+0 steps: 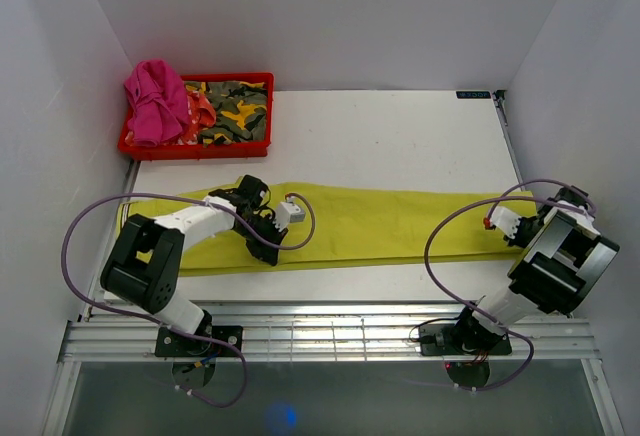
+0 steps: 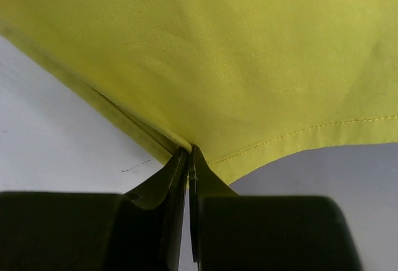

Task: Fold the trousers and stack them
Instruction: Fold the trousers

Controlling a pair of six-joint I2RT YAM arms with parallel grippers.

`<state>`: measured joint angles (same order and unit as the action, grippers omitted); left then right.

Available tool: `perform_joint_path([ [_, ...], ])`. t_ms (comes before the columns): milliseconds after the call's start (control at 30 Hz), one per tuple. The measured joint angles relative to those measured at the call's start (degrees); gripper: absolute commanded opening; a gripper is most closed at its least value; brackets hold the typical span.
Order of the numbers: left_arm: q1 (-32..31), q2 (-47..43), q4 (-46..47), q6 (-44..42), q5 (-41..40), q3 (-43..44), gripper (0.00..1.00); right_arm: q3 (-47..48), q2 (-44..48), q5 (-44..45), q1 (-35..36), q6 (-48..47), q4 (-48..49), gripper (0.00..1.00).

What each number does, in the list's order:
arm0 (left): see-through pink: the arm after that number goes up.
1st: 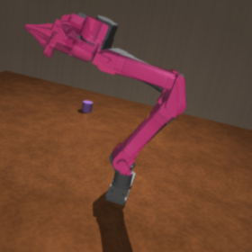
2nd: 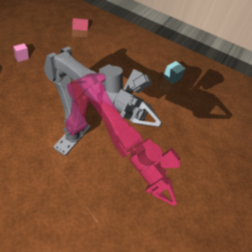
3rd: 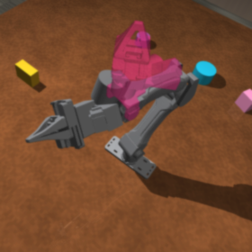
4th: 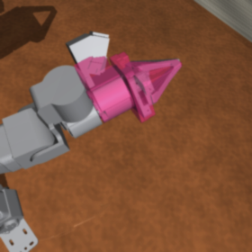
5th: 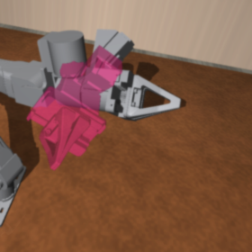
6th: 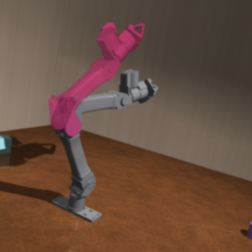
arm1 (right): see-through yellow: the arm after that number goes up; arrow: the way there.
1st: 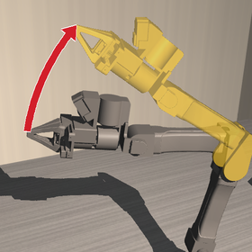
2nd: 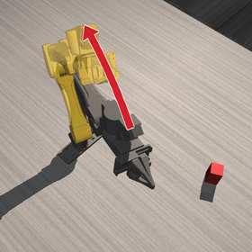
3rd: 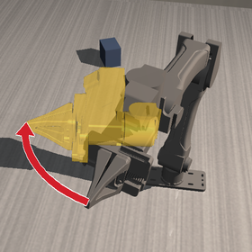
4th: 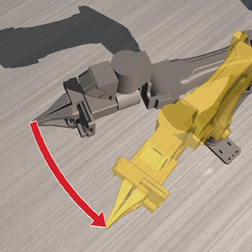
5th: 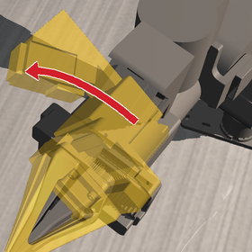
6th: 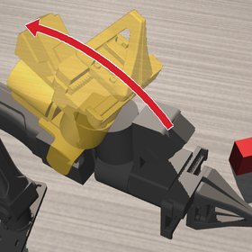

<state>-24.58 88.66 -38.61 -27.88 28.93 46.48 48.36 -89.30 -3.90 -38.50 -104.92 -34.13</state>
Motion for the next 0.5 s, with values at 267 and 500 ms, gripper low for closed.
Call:
perform_joint_path([
  [267, 0.07, -5.97, -3.41, -1.7, -2.82, 0.52, 0.0, -3.32, 2.36, 0.85, 0.37, 0.2, 3.96, 0.08],
  [500, 0.96, -14.58, -9.29, -5.25, -5.25, 0.72, 0.0, -3.93, 2.03, 3.65, 0.26, 0.22, 7.39, 0.08],
])
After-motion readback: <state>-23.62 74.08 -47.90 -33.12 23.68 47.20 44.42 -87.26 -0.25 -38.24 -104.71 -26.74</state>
